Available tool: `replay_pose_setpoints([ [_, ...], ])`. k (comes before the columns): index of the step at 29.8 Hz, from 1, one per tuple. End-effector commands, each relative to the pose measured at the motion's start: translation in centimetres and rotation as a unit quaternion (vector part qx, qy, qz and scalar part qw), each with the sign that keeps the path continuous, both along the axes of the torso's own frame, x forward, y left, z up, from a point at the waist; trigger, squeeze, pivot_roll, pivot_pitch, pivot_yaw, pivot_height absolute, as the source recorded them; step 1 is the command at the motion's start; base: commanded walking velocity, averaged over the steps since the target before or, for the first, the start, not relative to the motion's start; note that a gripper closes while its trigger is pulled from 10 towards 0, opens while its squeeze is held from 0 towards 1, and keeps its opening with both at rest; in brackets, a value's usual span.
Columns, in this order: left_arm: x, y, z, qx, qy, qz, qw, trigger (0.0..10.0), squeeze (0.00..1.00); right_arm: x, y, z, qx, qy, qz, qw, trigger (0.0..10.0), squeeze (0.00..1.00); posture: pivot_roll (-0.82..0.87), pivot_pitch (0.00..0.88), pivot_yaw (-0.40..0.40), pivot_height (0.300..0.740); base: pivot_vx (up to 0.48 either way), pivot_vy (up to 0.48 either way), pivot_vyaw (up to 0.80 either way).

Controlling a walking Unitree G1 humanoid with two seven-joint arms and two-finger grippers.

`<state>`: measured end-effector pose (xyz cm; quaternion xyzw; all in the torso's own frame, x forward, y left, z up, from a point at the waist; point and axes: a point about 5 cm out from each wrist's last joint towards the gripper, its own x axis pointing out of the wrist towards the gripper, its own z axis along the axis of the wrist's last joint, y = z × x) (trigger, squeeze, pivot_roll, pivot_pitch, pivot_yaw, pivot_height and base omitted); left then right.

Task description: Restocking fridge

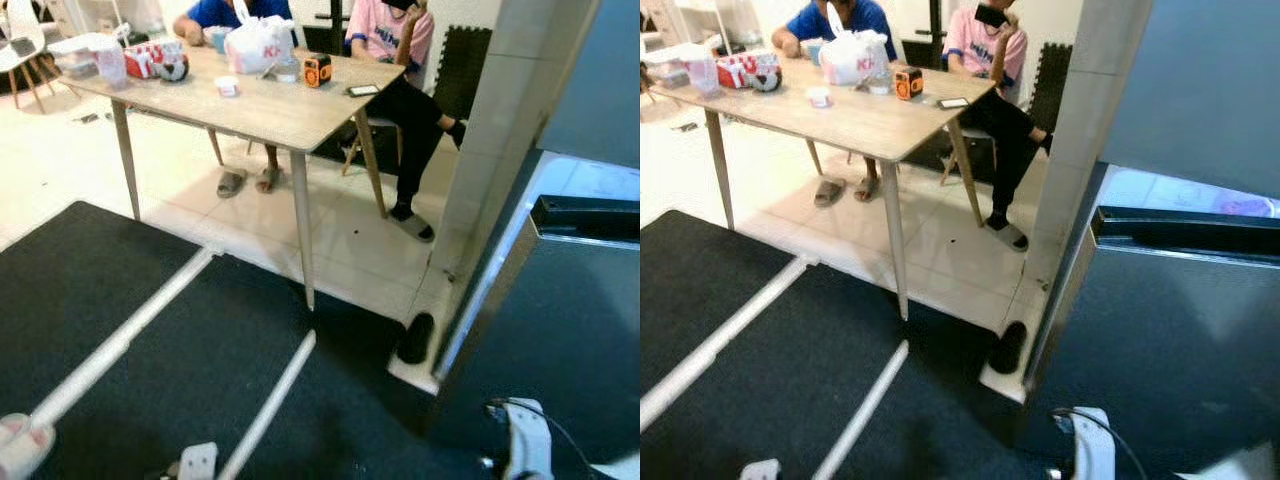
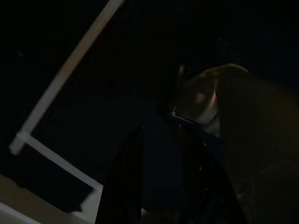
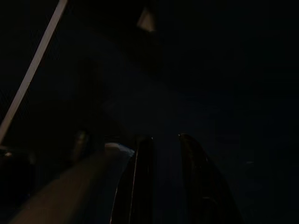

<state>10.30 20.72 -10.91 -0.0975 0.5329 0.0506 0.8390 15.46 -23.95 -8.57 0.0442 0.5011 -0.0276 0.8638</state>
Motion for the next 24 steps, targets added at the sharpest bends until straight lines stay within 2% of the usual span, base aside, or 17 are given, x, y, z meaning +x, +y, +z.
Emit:
replay_pose_setpoints([
  [1,-0.4,0.0,-0.1,0.0,0.008,0.003,1.0,10.0,0.0,0.8,-0.2,0.4,0.0,-0.02,-0.012,1.0,10.0,0.0,-0.04,0.0,0.018,0.74,0.0,0.0,0.0],
  [3,-0.3,0.0,-0.1,0.001,0.006,0.002,1.0,10.0,0.0,1.6,-0.2,0.8,0.002,-0.035,-0.009,0.999,10.0,0.0,-0.03,0.0,0.018,0.74,0.0,0.0,0.0],
  [4,-0.3,0.0,-0.1,0.002,0.005,0.0,1.0,10.0,0.0,2.6,-0.1,1.2,0.004,-0.052,-0.004,0.999,10.0,0.0,-0.03,0.0,0.018,0.74,0.0,0.0,0.0],
  [7,-0.3,-0.1,-0.1,0.001,0.004,0.0,1.0,10.0,0.0,3.4,0.1,1.6,0.005,-0.066,0.0,0.998,10.0,0.0,-0.03,0.0,0.018,0.74,0.0,0.0,0.0],
  [9,-0.2,-0.1,-0.1,0.0,0.004,-0.001,1.0,10.0,0.0,4.9,0.3,2.4,0.014,-0.095,0.006,0.995,10.0,0.0,-0.03,0.0,0.021,0.74,0.0,0.0,0.0],
  [14,-0.3,-0.2,-0.1,-0.004,0.003,-0.004,1.0,10.0,0.0,9.6,0.8,5.6,0.038,-0.19,0.022,0.981,10.0,0.0,-0.03,0.0,0.024,0.74,0.0,0.0,0.0],
  [16,-0.3,-0.2,-0.1,-0.004,0.003,-0.004,1.0,10.0,0.0,10.2,0.8,6.0,0.038,-0.2,0.024,0.979,10.0,0.0,-0.03,0.0,0.024,0.74,0.0,0.0,0.0],
  [19,-0.6,-0.2,-0.2,-0.004,0.005,-0.004,1.0,10.0,0.0,12.9,0.9,8.5,0.035,-0.253,0.028,0.966,10.0,0.0,-0.03,0.0,0.022,0.74,0.0,0.0,0.0],
  [20,-0.6,-0.2,-0.2,-0.004,0.005,-0.004,1.0,10.0,0.0,12.9,0.9,8.5,0.035,-0.253,0.028,0.966,10.0,0.0,-0.03,0.0,0.022,0.74,0.0,0.0,0.0],
  [22,-0.7,-0.2,-0.2,-0.003,0.006,-0.004,1.0,10.0,0.0,14.7,1.1,10.3,0.038,-0.292,0.033,0.955,10.0,0.0,-0.03,0.0,0.02,0.74,0.0,0.0,0.0],
  [23,-0.7,-0.2,-0.2,-0.003,0.006,-0.004,1.0,10.0,0.0,14.7,1.1,10.3,0.038,-0.292,0.033,0.955,10.0,0.0,-0.03,0.0,0.02,0.74,0.0,0.0,0.0],
  [24,-0.8,-0.2,-0.2,-0.003,0.007,-0.004,1.0,10.0,0.0,15.5,1.2,11.1,0.04,-0.308,0.036,0.95,10.0,0.0,-0.03,0.0,0.02,0.74,0.0,0.0,0.0],
])
